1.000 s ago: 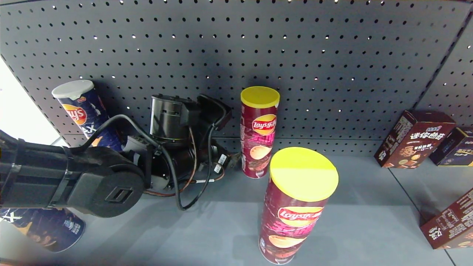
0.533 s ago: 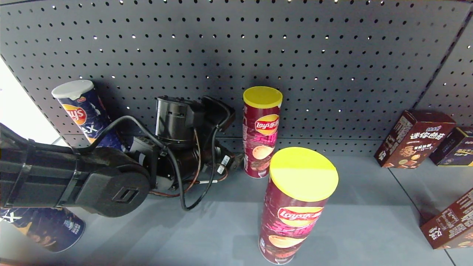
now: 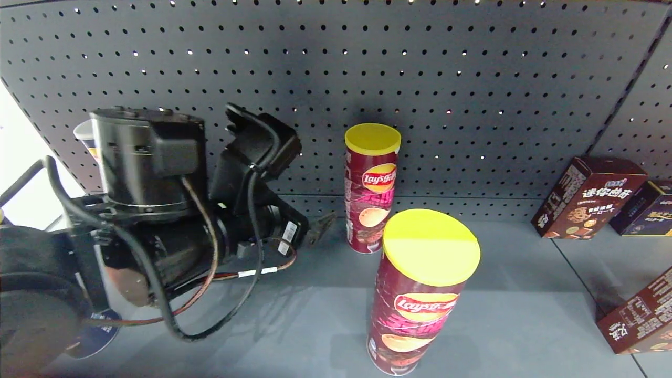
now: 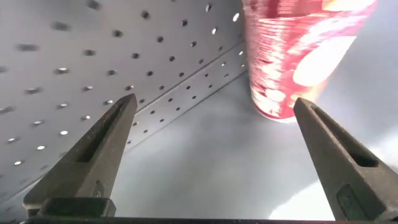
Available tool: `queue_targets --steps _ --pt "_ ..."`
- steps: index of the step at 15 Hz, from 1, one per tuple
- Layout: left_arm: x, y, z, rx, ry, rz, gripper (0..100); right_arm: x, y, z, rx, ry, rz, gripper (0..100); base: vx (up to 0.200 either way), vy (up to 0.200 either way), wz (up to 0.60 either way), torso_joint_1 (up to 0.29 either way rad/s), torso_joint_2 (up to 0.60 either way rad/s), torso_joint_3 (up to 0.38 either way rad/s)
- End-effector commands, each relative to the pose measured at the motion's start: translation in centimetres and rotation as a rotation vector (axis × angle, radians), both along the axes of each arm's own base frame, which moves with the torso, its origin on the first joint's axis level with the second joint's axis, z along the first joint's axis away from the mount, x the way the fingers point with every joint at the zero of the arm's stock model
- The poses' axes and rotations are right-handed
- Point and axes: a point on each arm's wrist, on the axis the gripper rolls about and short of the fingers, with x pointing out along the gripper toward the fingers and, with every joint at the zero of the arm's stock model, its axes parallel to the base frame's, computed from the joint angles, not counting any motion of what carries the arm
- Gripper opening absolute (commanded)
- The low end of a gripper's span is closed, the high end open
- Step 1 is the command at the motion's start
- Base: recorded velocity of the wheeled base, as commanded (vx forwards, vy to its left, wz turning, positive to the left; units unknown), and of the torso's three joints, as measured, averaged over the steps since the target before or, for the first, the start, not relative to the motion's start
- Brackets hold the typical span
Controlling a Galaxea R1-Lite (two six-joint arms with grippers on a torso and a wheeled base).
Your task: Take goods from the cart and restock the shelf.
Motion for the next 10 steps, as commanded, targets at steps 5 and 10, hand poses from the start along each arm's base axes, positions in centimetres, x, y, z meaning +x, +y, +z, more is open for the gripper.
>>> queue_targets --steps 5,10 --pt "-9.1 3.3 -0.2 -0.071 -0.041 -0.167 100 0.0 0.0 0.0 -0.001 0.001 0.001 100 0.0 0.0 0.0 0.0 0.0 0.0" --pt "-14.5 6.1 -2.8 -0.079 -0.033 -0.333 100 0.0 0.0 0.0 -0.001 0.001 0.001 100 0.0 0.0 0.0 0.0 0.0 0.0"
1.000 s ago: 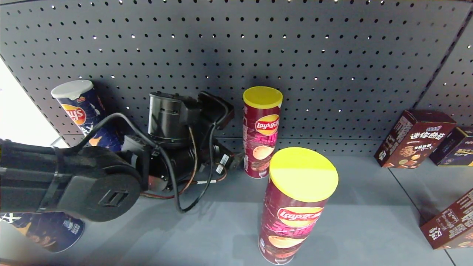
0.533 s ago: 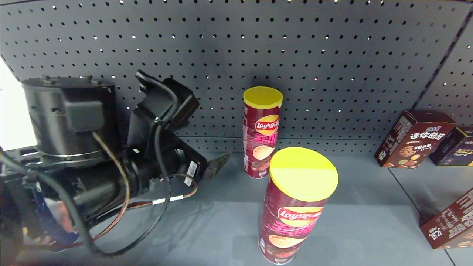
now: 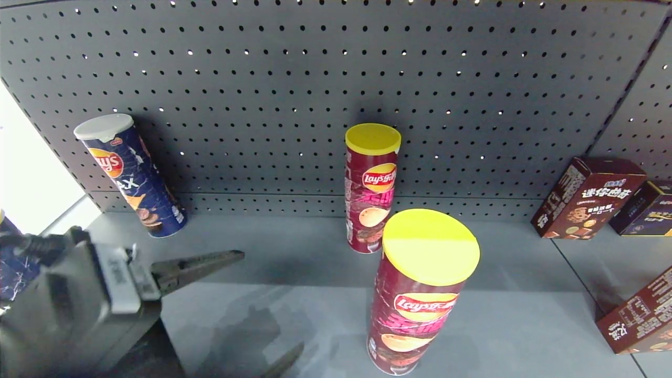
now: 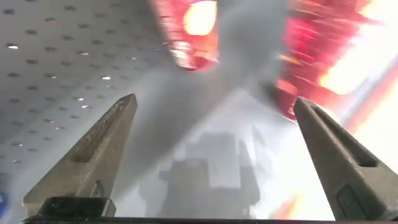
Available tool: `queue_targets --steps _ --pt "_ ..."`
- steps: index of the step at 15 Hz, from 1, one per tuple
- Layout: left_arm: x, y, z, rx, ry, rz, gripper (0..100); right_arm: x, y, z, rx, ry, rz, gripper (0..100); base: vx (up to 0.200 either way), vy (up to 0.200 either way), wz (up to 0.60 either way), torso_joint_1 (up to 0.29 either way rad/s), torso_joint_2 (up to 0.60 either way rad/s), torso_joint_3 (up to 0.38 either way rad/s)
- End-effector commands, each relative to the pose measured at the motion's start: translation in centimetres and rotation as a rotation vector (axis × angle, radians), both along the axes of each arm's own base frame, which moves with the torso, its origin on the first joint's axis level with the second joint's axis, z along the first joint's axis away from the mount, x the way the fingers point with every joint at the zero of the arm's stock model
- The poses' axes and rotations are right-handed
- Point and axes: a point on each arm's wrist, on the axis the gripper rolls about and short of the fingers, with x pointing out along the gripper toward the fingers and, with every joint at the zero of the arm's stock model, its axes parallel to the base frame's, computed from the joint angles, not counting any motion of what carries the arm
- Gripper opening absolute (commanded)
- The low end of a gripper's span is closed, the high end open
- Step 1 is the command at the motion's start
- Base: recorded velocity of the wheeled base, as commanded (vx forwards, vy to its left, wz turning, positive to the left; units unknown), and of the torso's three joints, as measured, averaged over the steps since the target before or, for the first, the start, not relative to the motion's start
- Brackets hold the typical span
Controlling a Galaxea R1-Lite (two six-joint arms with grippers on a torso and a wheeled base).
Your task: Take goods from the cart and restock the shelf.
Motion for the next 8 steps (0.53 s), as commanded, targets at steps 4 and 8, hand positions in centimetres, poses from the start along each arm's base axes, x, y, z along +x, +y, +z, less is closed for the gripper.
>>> queue_targets --steps 4,8 --pt "-3.9 4.9 -3.2 -0.015 -0.016 -0.023 100 0.0 0.0 0.0 -0.001 0.001 0.0 100 0.0 0.0 0.0 0.0 0.0 0.0" --pt "-5.8 9.5 -7.4 -0.03 -0.041 0.189 100 0.0 0.0 0.0 -0.001 0.001 0.0 100 0.0 0.0 0.0 0.0 0.0 0.0"
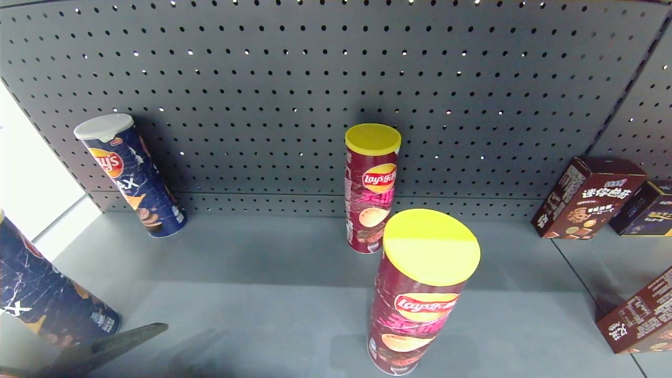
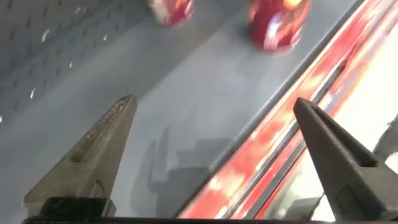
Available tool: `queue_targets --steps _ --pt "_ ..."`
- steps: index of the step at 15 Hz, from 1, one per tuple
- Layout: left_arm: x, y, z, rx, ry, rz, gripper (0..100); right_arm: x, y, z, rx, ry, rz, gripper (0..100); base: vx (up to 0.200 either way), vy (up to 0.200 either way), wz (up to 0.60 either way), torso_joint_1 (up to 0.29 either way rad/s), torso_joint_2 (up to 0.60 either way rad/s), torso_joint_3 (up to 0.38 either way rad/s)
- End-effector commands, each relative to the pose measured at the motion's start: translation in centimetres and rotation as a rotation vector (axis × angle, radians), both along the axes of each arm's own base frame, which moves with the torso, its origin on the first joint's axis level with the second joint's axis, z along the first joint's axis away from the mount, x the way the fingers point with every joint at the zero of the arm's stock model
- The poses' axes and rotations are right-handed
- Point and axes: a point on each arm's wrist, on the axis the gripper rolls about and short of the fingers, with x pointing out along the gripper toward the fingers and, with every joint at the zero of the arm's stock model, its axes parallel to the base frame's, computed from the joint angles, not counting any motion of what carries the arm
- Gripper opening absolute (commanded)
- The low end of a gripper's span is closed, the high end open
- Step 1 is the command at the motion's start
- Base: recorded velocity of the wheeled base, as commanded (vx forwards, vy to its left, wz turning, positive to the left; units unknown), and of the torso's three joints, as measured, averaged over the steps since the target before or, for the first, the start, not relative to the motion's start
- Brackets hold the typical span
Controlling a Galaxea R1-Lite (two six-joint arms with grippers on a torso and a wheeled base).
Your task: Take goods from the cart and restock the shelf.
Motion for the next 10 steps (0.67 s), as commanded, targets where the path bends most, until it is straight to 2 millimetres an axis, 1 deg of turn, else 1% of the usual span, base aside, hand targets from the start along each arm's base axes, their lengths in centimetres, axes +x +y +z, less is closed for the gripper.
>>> queue_targets --steps 1,4,5,6,7,9,10 --pt "-2.2 3.5 -2.9 -0.051 -0.055 0.172 100 0.0 0.0 0.0 -0.001 0.002 0.001 100 0.0 0.0 0.0 0.0 0.0 0.0" --pt "-3.3 4.8 -3.9 -0.052 -0.05 0.292 100 0.0 0.0 0.0 -0.001 0.002 0.001 100 0.0 0.0 0.0 0.0 0.0 0.0" --pt "-4.1 5.4 -4.8 -0.038 -0.03 0.394 100 0.0 0.0 0.0 -0.001 0.002 0.001 100 0.0 0.0 0.0 0.0 0.0 0.0" --pt "-4.4 5.6 -5.2 -0.033 -0.024 0.432 100 0.0 0.0 0.0 -0.001 0.002 0.001 100 0.0 0.0 0.0 0.0 0.0 0.0" --pt "-5.5 6.0 -6.2 -0.027 -0.017 0.523 100 0.0 0.0 0.0 -0.001 0.002 0.001 100 0.0 0.0 0.0 0.0 0.0 0.0" --pt "-6.6 6.0 -6.6 -0.085 -0.09 0.581 100 0.0 0.0 0.0 -0.001 0.002 0.001 100 0.0 0.0 0.0 0.0 0.0 0.0" --pt "-6.9 5.9 -6.6 -0.109 -0.113 0.617 100 0.0 0.0 0.0 -0.001 0.002 0.001 100 0.0 0.0 0.0 0.0 0.0 0.0"
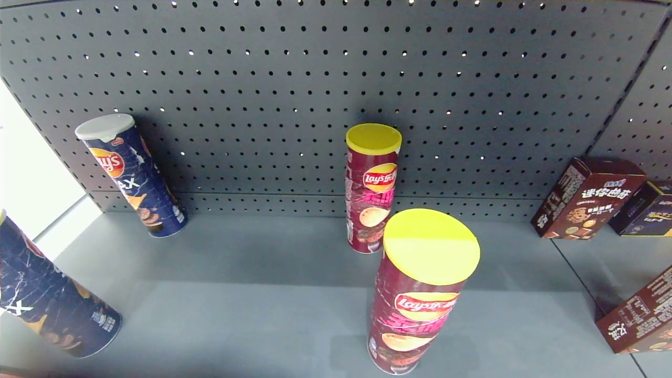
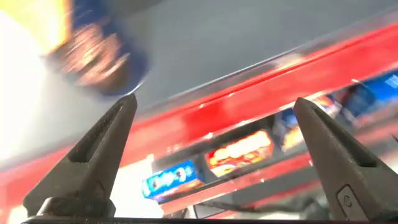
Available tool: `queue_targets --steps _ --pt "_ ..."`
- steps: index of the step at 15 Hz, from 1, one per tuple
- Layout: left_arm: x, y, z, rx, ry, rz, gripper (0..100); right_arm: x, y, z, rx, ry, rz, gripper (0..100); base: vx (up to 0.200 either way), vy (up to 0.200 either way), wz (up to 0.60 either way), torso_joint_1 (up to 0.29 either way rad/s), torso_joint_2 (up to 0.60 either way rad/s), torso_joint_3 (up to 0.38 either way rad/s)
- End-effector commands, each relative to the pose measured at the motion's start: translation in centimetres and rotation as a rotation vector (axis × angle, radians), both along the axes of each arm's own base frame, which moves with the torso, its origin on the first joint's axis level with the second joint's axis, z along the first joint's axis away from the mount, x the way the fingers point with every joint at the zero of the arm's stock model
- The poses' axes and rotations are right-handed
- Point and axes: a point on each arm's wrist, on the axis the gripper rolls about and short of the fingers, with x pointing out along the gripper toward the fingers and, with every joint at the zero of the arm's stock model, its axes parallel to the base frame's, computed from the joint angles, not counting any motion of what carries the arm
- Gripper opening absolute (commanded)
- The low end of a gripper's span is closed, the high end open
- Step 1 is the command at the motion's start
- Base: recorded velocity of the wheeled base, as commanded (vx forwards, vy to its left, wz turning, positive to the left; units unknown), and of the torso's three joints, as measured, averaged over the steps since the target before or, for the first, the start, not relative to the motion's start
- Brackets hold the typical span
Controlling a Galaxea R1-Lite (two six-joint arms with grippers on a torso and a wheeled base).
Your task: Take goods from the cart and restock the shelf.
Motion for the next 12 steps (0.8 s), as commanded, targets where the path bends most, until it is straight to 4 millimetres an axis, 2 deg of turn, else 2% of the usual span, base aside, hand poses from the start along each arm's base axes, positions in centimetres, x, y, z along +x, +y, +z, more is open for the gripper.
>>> queue_targets --steps 1,3,5,7,12 --pt "-1.44 0.02 -0.41 -0.08 -0.13 0.087 100 0.01 0.0 0.0 -0.001 0.001 0.001 100 0.0 0.0 0.0 0.0 0.0 0.0" --pt "-1.43 -0.02 -0.39 -0.078 -0.131 0.107 100 0.01 0.0 0.0 -0.001 0.001 0.001 100 0.0 0.0 0.0 0.0 0.0 0.0" --pt "-1.5 -0.26 -0.4 -0.066 -0.144 0.238 100 0.01 0.0 0.0 -0.001 0.001 0.001 100 0.0 0.0 0.0 0.0 0.0 0.0" --pt "-2.26 -0.15 -0.61 -0.089 -0.225 0.161 100 0.01 0.0 0.0 -0.001 0.001 0.001 100 0.0 0.0 0.0 0.0 0.0 0.0" --pt "-2.21 -0.21 -0.56 -0.149 -0.216 0.156 100 0.01 0.0 0.0 -0.001 0.001 0.001 100 0.0 0.0 0.0 0.0 0.0 0.0"
